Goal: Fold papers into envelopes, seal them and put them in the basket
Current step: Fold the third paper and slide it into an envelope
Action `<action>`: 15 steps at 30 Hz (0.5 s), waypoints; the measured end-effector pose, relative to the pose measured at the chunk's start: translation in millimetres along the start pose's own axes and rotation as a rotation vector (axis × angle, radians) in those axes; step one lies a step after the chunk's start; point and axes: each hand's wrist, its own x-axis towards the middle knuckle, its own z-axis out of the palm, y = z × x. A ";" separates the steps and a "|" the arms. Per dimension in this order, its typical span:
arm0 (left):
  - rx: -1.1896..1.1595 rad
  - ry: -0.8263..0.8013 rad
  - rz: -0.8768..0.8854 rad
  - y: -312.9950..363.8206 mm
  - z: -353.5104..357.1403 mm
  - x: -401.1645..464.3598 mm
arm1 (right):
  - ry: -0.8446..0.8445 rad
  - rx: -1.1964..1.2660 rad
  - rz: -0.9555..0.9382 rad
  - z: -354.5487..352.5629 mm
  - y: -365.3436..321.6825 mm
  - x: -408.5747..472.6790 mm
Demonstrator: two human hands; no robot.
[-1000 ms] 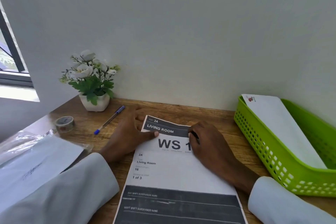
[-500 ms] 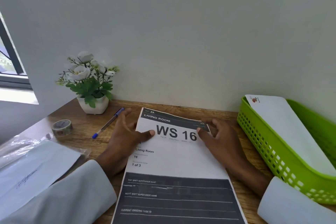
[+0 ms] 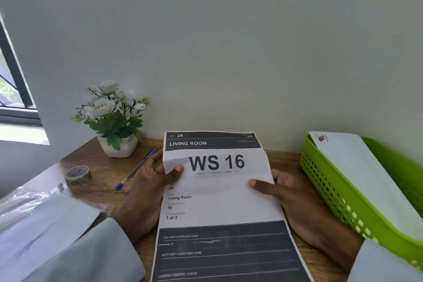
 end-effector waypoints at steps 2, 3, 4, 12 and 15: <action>0.004 -0.024 -0.003 -0.3 1.0 -0.7 | 0.042 0.007 0.009 -1.8 1.2 -0.4; 0.016 -0.044 -0.011 -0.4 0.6 -0.7 | 0.073 0.006 0.002 -1.5 1.5 -0.2; 0.032 -0.076 -0.028 -0.3 -0.1 -0.3 | 0.101 0.005 -0.013 -1.1 1.6 -0.1; 0.177 -0.193 -0.204 -3.0 -6.1 4.8 | 0.196 0.075 -0.067 1.6 -0.5 1.1; 0.127 -0.107 -0.224 -3.0 -5.6 5.9 | 0.202 0.116 -0.037 1.2 -0.6 2.1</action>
